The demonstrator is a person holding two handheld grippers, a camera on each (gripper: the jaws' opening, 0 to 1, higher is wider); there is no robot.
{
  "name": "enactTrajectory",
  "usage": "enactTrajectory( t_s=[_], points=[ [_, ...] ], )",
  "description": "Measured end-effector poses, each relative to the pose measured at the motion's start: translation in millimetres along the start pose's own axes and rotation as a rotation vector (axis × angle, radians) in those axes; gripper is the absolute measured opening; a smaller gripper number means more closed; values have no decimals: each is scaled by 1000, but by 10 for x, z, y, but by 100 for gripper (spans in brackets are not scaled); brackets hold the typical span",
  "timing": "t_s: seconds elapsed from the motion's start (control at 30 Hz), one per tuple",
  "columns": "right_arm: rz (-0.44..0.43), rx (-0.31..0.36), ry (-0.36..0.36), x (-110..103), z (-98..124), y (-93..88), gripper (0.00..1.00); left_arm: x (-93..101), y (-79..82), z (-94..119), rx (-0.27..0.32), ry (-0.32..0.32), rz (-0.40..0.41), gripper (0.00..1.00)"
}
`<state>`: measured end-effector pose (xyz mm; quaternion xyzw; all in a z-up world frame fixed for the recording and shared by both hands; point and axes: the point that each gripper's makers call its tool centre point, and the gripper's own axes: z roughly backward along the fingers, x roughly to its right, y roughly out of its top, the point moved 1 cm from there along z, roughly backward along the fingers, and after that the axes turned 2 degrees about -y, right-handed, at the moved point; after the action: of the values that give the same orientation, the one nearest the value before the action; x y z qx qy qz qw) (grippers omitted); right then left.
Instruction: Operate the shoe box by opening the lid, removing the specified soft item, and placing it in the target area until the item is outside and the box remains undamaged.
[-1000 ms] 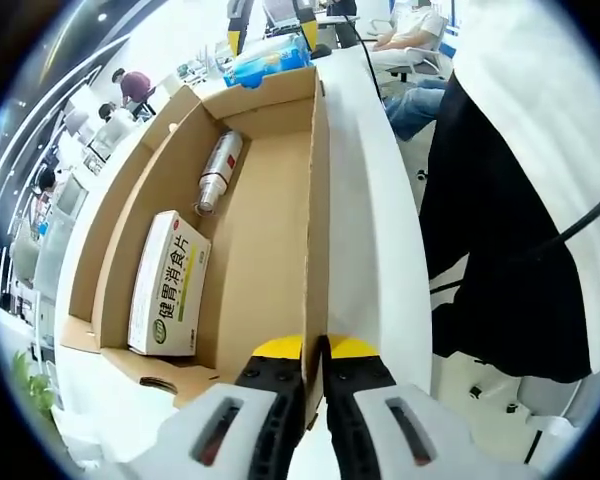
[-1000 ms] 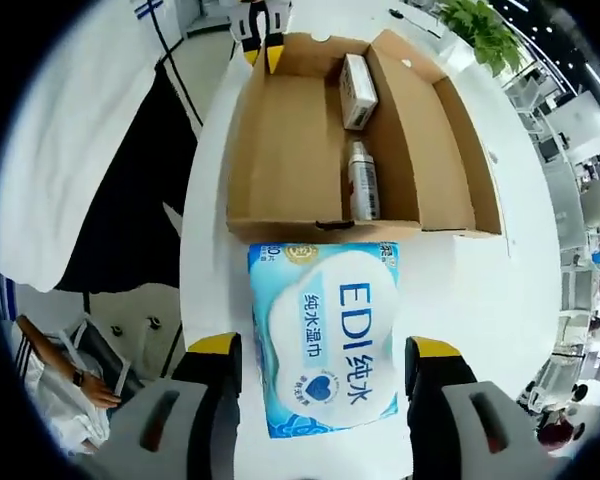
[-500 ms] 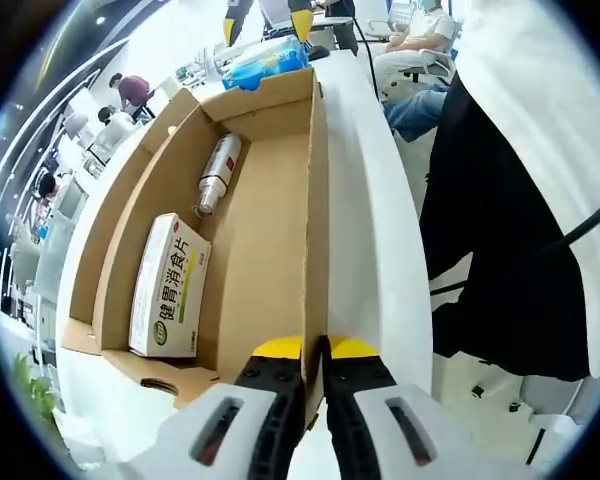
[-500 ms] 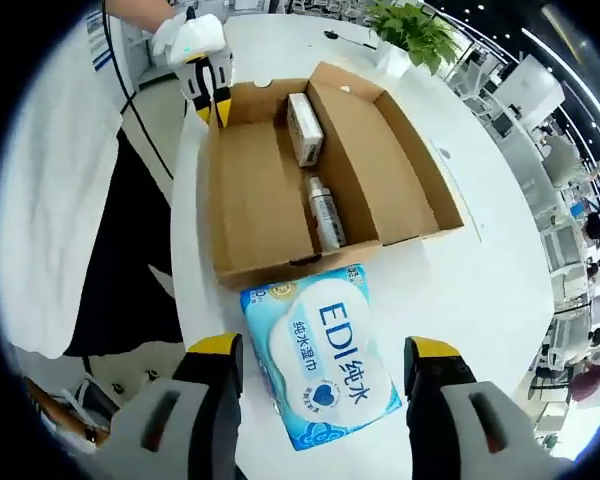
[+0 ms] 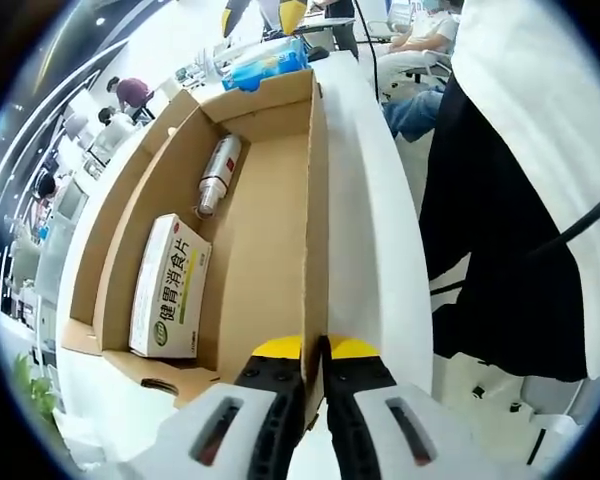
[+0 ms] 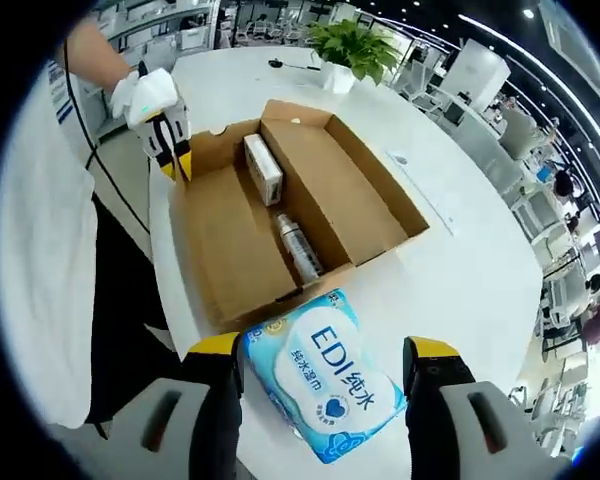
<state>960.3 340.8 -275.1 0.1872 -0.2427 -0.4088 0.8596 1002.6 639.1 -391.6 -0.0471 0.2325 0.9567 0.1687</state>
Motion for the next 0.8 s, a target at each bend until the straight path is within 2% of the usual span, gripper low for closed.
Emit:
enactTrajectory(
  t_s=[0.17, 0.2, 0.3, 0.33, 0.4, 0.5, 0.57, 0.7, 0.8],
  points=[
    [-184, 91, -49, 19, -12, 150, 66, -4, -14, -11, -3, 0, 5, 5],
    [-190, 113, -50, 7, -13, 187, 65, -4, -15, -12, -3, 1, 3, 5],
    [-211, 123, -78, -15, -14, 226, 65, -4, -8, -7, -3, 3, 3, 5],
    [-224, 136, -109, -27, -26, 246, 60, -4, -4, -4, -3, 2, 4, 5],
    [-218, 150, -106, -41, -31, 255, 54, -5, -5, -5, -6, -3, 8, 5],
    [-238, 159, -71, -124, -38, 284, 53, -7, -11, -8, -7, -3, 11, 5],
    [-222, 156, -86, -142, -55, 304, 51, -6, -9, -6, -7, 0, 9, 5],
    [-152, 163, -116, -164, -57, 395, 39, -7, -7, -5, -5, -3, 8, 5],
    [-41, 120, -133, -205, -126, 402, 28, -6, -2, -1, -5, -6, 5, 5]
  ],
)
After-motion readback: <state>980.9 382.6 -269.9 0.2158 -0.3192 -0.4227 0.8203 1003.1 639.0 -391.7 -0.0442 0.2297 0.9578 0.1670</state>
